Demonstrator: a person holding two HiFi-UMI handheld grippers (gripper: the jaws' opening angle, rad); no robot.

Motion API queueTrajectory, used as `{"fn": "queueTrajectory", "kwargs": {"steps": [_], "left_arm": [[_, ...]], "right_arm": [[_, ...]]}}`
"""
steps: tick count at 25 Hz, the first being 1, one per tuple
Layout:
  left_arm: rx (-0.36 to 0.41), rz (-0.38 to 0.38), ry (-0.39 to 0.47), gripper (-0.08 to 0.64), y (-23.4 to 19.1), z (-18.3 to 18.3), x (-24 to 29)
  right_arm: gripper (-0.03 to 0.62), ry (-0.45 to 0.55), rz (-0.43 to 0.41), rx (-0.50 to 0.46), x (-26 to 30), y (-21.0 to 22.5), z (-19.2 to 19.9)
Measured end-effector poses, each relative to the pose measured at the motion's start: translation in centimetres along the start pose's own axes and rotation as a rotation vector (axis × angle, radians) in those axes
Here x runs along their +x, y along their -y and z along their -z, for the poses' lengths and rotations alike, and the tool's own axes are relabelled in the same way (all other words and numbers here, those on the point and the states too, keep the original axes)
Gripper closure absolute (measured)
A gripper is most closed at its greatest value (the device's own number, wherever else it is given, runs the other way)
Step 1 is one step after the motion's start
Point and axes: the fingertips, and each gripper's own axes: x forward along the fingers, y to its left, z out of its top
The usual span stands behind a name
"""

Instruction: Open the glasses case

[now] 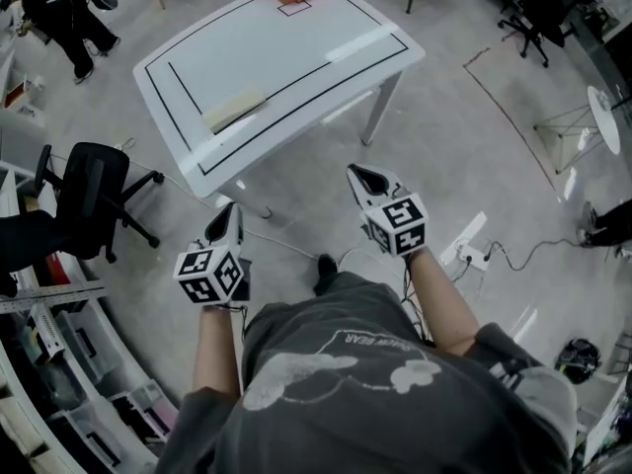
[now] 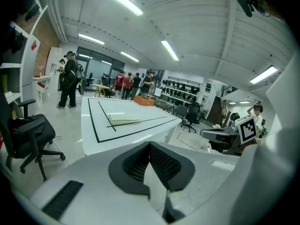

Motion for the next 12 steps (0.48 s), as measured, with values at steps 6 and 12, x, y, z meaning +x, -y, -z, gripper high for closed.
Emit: {"fn": "queueTrajectory", "kwargs": {"steps": [6, 12], "left_arm": [[-0.028, -0.086, 0.009, 0.557, -0.7, -1.2, 1.2], [-0.037, -0.125, 0.011, 0.557, -2.7, -1.8, 2.3]], "right_arm": [[0.591, -0.017, -0.104, -0.024, 3.5, 0.6, -0.5], [0.591, -0.024, -0.170, -0.029, 7.1, -0.8, -1.1]]}}
